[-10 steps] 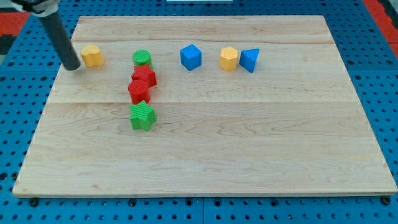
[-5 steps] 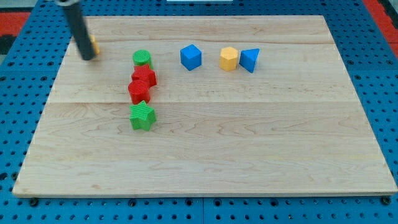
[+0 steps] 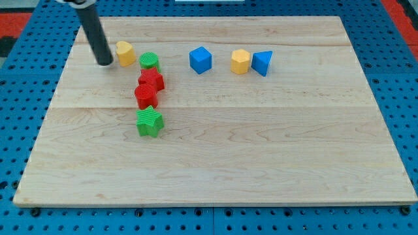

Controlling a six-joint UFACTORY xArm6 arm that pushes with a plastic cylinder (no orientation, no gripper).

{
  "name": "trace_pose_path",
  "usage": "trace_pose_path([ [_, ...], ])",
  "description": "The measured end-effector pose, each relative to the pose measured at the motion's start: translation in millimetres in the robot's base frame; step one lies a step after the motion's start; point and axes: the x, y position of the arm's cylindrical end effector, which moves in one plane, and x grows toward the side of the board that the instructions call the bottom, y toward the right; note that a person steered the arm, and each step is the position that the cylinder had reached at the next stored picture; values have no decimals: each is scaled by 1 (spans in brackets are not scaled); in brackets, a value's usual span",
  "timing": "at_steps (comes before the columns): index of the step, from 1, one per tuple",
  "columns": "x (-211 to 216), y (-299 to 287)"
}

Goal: Slide the yellow heart towards the center left

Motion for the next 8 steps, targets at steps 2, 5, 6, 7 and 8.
trace_pose_path([
  [2, -66, 110],
  [5, -99, 175],
  [6, -126, 154],
  [7, -97, 226],
  [8, -95, 325],
])
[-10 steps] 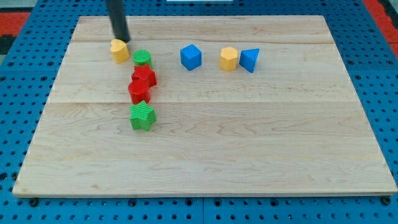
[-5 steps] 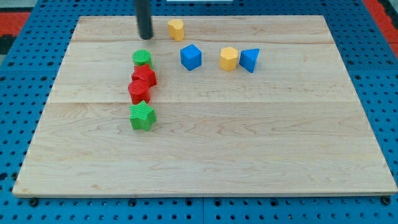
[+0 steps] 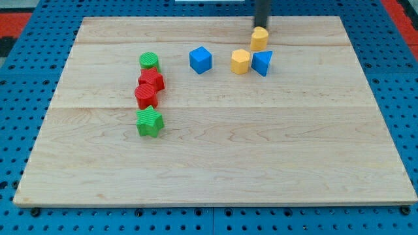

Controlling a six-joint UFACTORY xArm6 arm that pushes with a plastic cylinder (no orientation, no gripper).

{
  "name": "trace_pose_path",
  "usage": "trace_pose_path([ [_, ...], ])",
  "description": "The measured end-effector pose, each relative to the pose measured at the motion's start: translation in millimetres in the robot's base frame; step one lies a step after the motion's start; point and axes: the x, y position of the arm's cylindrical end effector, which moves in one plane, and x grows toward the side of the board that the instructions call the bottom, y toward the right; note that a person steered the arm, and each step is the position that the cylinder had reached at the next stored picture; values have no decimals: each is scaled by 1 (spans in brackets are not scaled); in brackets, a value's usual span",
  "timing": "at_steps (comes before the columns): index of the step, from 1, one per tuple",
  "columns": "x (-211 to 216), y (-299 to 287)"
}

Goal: Slide the yellow heart towards the center left

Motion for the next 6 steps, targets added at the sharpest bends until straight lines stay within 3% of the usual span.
trace_pose_path([
  [1, 13, -7],
  [2, -29, -60],
  [3, 13, -83],
  [4, 33, -20],
  [6, 65, 8],
])
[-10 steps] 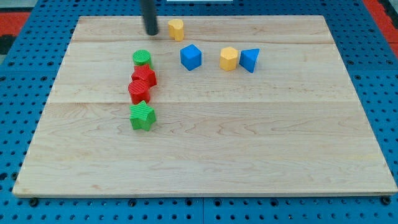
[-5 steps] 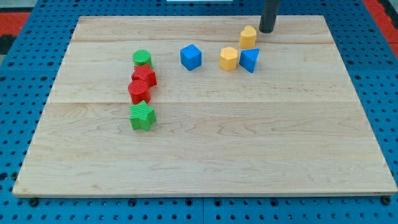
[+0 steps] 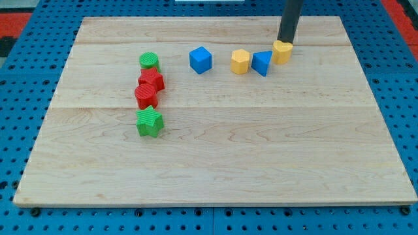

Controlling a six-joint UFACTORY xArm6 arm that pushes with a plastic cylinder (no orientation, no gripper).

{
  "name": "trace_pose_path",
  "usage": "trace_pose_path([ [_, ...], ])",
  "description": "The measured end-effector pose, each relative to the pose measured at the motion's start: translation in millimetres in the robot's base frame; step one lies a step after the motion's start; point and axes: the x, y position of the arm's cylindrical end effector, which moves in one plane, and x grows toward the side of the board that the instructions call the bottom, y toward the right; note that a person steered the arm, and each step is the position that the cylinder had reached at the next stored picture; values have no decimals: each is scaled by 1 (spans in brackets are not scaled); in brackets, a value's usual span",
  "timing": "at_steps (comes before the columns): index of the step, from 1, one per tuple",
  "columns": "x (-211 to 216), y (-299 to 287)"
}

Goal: Slide the yellow heart towards the center left

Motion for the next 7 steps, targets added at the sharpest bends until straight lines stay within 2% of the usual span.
trace_pose_path([
  [1, -41, 0],
  [2, -39, -35],
  [4, -7, -37],
  [5, 13, -20],
  [7, 20, 17],
])
